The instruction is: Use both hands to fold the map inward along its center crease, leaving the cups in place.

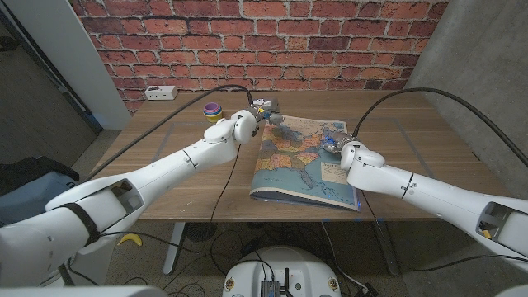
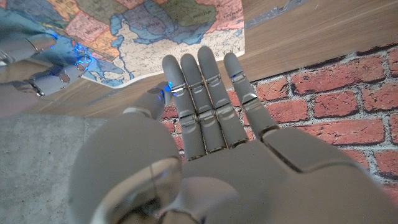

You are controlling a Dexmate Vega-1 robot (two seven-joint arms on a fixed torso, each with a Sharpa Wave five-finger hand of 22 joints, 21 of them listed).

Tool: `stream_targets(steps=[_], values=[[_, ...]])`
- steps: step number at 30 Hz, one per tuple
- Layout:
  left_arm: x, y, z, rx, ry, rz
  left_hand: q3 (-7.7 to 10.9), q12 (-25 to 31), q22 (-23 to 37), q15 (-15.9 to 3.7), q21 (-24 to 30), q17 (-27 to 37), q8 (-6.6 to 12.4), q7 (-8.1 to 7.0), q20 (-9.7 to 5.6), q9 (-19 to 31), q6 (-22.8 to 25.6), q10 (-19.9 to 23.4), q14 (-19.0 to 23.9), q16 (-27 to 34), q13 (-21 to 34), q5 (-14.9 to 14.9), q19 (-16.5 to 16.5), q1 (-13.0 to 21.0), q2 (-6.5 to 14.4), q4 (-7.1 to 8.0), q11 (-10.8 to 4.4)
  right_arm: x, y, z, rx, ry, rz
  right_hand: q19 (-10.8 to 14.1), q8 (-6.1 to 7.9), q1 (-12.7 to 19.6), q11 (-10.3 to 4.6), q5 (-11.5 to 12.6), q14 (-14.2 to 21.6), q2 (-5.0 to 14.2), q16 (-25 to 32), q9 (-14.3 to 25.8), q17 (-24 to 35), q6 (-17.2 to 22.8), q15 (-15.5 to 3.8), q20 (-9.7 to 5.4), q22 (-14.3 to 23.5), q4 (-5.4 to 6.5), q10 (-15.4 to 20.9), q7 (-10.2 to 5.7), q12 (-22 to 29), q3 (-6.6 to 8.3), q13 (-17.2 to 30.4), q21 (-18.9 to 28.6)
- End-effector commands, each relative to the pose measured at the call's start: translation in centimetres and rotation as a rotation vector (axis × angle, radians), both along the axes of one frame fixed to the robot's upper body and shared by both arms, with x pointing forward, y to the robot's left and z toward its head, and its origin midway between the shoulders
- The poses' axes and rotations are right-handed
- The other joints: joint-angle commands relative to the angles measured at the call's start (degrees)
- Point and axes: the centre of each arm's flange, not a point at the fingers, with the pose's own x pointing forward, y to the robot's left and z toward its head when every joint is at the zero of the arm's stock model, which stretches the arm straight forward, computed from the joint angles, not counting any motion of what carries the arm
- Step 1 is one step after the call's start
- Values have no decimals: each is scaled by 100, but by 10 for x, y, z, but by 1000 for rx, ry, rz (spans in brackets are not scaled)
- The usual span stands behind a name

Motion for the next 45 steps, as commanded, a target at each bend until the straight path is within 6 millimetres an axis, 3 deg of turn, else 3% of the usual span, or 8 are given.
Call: stream_targets(steps=[1,5,17,29,36,45], values=[[0,-1,-2,143,65,111,108,-91,-44,-22,74,-118,-60,-12,-76,-82,43,56,89,-92,-114,77,71,-80,9,-8,-45,6,2,3,-8,6,6,36,-8,60,16,29,-14,25,-37,7,2,0,-451,-2,31,-47,5,-15,-3,1,10,27],[2,-1,-5,172,90,145,189,-65,-100,4,120,-177,-53,-58,-93,-68,93,191,221,-116,-101,124,122,-110,-12,-39,-42,7,3,4,-12,7,9,37,-9,58,23,29,-13,25,-37,7,3,-3,-450,-3,31,-49,5,-13,-2,2,10,27],[22,-5,-16,230,211,180,276,-77,-154,12,150,-220,-76,-3,-67,-47,80,146,200,-191,-28,165,100,-147,-11,-42,-12,11,4,7,-13,13,7,39,-9,55,16,28,-14,24,-39,7,4,-8,-447,-1,31,-55,10,-15,0,4,10,27],[34,-14,-27,320,291,243,462,-505,-323,-44,212,-561,-403,23,-127,-295,-80,-53,11,-592,-457,184,62,-259,91,-50,-32,11,2,5,-9,16,2,40,-6,54,40,26,-9,22,-40,8,3,-6,-443,2,31,-64,14,-14,3,7,10,26],[43,-15,-36,356,340,278,443,-557,-362,-16,201,-555,-476,30,-83,-348,-94,-82,-39,-612,-500,154,-18,-259,123,-61,-18,10,2,4,-10,18,5,39,-5,51,39,26,-8,25,-40,8,4,-6,-445,2,31,-66,21,-18,6,9,10,25],[46,-20,-43,401,361,311,384,-550,-397,3,111,-499,-542,43,8,-392,-84,-129,-56,-576,-425,104,-349,-262,177,-63,-18,7,1,2,-9,16,6,42,-5,49,36,25,-9,25,-42,8,5,-6,-448,0,31,-70,16,-18,3,10,10,25]])
